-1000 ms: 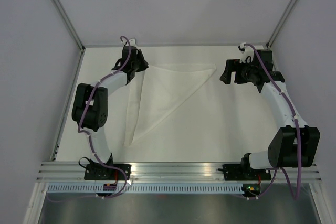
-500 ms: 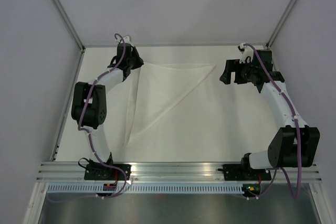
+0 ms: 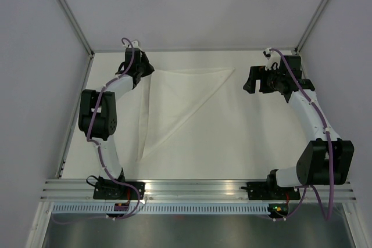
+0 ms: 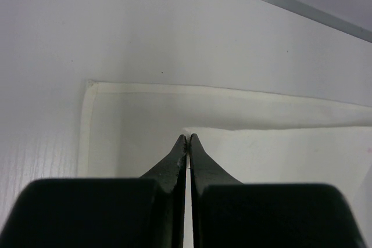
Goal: Fold the napkin, place the utensils inside, and roll it up
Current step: Fold the napkin at the center of the board.
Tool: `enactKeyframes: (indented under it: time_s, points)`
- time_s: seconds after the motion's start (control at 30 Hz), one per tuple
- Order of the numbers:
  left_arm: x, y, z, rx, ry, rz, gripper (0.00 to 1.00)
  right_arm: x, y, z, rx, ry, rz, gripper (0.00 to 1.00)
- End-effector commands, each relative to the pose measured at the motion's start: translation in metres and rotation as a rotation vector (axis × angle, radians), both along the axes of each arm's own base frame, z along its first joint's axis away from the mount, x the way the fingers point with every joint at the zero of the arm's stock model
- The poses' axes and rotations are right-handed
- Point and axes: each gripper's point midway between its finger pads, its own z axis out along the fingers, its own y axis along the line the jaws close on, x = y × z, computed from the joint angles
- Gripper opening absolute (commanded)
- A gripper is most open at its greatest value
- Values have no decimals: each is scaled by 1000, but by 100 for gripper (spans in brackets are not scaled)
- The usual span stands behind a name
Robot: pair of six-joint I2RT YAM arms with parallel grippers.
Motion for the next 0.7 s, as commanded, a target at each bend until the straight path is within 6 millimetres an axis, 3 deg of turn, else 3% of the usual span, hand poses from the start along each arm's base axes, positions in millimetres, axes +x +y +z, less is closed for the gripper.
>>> enactKeyframes:
  time_s: [0.0, 0.23, 0.43, 0.47, 0.53, 0.57, 0.67]
  points:
    - [14, 0, 20, -22, -48, -11, 2, 5, 0, 10, -3, -16, -7, 96]
    - [14, -2, 37, -28, -80, -31, 2, 5, 0, 9, -6, -15, -8, 96]
    - [15, -4, 41, -22, -87, -53, 2, 7, 3, 7, 3, -12, 2, 96]
    - [15, -5, 39, -26, -83, -58, 2, 12, 4, 14, -3, -27, 10, 96]
    - [16, -7, 38, -36, -78, -63, 2, 25, 3, 8, -25, -14, 33, 96]
    - [16, -8, 38, -41, -79, -64, 2, 38, 2, 17, -33, -38, 25, 96]
    - [14, -9, 39, -45, -78, -68, 2, 65, 1, -13, -36, 17, 25, 93]
